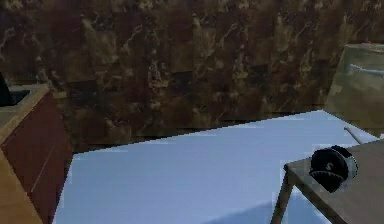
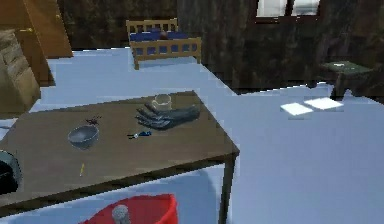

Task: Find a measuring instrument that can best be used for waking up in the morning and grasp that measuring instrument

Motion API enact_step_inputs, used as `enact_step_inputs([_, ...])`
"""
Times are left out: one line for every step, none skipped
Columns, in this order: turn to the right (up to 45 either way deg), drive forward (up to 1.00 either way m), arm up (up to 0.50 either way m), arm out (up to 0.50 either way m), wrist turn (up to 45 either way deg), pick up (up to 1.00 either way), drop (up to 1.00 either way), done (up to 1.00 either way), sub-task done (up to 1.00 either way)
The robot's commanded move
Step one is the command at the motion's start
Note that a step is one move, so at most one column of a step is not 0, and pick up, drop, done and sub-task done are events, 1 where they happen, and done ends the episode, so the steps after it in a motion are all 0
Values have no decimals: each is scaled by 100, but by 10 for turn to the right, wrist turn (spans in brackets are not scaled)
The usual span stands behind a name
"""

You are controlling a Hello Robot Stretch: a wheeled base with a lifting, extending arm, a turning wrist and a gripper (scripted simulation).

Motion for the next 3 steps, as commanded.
enact_step_inputs([60, 0, 0, 0, 0, 0, 0, 0, 0])
enact_step_inputs([30, 0, 0, 0, 0, 0, 0, 0, 0])
enact_step_inputs([0, 85, 0, 0, 0, 0, 0, 0, 0])
